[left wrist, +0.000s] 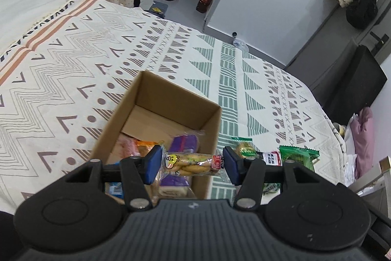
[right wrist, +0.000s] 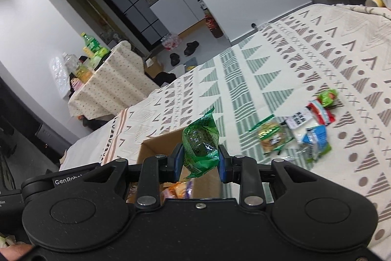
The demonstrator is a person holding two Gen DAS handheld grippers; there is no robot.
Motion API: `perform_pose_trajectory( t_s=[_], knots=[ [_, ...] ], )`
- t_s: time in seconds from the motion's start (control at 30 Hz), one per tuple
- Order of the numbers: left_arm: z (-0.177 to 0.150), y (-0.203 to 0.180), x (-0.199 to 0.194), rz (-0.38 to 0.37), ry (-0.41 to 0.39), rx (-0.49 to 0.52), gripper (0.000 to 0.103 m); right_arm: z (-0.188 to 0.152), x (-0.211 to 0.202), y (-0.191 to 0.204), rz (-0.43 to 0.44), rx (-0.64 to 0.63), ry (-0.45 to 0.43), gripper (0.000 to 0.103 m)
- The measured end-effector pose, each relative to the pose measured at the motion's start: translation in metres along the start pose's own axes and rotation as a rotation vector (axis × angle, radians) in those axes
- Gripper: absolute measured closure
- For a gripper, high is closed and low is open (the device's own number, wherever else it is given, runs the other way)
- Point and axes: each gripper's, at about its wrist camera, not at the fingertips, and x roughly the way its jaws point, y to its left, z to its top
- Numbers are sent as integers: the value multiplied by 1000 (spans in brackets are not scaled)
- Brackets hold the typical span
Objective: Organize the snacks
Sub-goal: 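Carry both snacks over the cardboard box and open both tools to drop them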
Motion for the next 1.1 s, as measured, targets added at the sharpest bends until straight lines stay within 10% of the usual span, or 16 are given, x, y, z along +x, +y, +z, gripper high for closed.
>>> perform_pose_trajectory(
  t_s=[0.77, 1.1],
  knots=[
    [20, 67, 37, 10, 93, -93, 45, -21, 61, 52, 5, -52, 105, 75],
    [20, 73, 25, 36, 66, -99, 26, -32, 63, 63, 64, -46, 166, 63]
  ],
)
